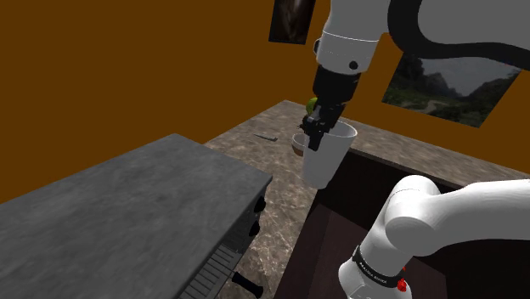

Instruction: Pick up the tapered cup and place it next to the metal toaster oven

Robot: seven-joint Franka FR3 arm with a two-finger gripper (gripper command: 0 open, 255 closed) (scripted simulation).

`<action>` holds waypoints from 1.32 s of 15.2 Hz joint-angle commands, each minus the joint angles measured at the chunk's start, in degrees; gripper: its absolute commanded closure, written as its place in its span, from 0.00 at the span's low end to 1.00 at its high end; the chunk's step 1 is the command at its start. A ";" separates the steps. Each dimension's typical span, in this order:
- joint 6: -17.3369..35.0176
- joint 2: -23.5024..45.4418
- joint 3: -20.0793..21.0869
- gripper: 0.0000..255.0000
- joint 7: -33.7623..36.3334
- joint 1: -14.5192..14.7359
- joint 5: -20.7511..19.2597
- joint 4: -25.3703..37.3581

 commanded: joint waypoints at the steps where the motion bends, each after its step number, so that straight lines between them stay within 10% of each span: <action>1: 1.22 -0.71 0.27 1.00 0.12 0.27 0.36 -1.90; 20: 13.84 -4.12 3.66 1.00 1.05 2.44 3.89 -18.00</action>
